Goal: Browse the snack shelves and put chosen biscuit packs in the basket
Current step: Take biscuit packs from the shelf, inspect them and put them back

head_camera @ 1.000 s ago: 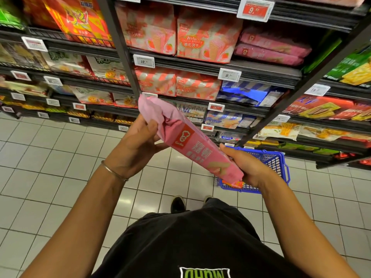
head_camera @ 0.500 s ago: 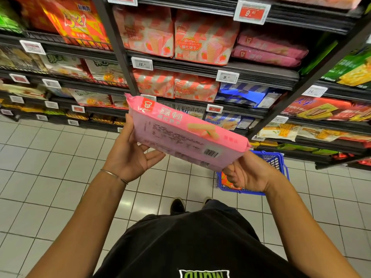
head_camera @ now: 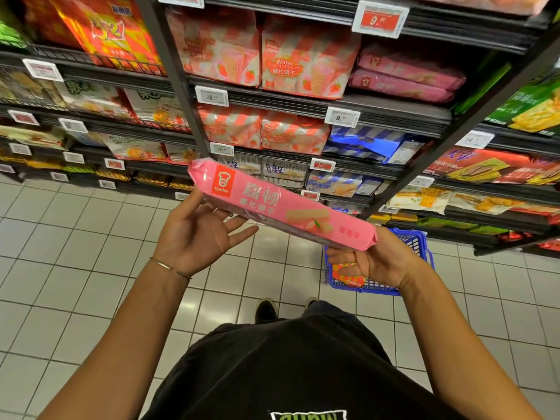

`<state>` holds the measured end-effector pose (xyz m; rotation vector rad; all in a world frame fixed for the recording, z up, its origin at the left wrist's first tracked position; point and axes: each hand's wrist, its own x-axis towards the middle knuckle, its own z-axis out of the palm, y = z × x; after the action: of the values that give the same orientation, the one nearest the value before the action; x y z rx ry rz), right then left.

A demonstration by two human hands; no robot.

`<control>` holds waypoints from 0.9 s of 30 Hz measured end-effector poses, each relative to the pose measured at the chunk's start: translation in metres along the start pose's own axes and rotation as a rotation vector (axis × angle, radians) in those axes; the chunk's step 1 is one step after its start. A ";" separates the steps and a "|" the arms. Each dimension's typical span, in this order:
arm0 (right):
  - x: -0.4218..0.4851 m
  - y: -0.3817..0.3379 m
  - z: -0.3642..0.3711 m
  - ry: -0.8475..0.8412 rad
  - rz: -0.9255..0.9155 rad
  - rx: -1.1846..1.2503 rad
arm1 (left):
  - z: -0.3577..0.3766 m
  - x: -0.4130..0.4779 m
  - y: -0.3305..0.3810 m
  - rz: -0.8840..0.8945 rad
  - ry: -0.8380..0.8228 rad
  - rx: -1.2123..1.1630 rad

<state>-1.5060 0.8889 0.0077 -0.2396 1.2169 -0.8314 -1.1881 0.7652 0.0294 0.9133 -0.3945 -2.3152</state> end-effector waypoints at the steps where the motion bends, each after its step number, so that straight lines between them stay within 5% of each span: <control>1: -0.001 -0.001 -0.001 0.002 -0.014 0.006 | 0.001 0.000 -0.001 0.005 -0.025 0.008; 8: -0.005 -0.010 -0.002 0.062 -0.095 0.096 | 0.004 -0.001 0.002 0.040 -0.183 -0.044; 16: -0.012 -0.021 -0.004 0.111 -0.196 0.191 | 0.017 0.007 -0.003 -0.077 0.050 0.196; 27: -0.030 -0.041 0.012 -0.137 -0.385 0.227 | -0.015 0.015 -0.010 -0.386 0.050 0.161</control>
<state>-1.5158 0.8777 0.0581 -0.3455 0.9509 -1.2574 -1.1909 0.7627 0.0064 1.2129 -0.4171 -2.6294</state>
